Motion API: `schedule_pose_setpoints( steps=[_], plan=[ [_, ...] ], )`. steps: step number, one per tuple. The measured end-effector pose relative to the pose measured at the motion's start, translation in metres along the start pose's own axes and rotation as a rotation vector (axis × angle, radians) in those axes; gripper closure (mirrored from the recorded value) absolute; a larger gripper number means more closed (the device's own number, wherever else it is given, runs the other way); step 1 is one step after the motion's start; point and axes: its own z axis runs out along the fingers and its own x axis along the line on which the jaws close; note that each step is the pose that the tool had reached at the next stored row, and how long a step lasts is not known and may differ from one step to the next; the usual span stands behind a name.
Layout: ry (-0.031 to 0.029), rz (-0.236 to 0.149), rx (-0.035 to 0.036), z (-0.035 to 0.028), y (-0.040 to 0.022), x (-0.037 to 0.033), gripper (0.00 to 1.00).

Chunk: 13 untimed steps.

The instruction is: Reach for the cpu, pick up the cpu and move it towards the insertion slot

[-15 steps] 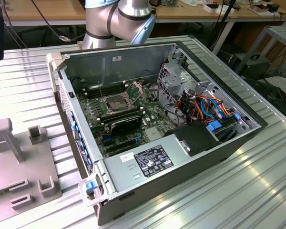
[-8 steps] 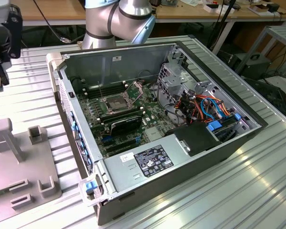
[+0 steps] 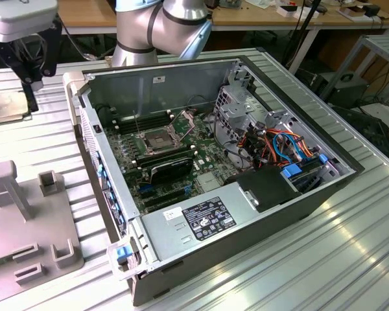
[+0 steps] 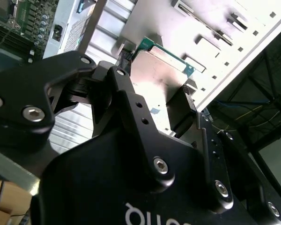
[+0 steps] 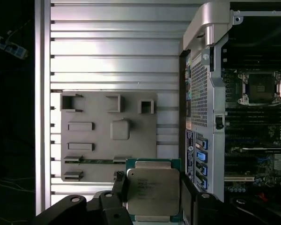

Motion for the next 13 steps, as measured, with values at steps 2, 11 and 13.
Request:
schedule_pose_setpoints(
  steps=[2, 11, 13],
  plan=[
    [0.0001, 0.0, 0.0001, 0.0, 0.0, -0.0057, 0.45],
    [0.0, 0.0, 0.0, 0.0001, -0.0002, -0.0307, 0.45],
    [0.0, 0.0, 0.0, 0.0001, -0.0003, -0.0384, 0.45]
  ],
)
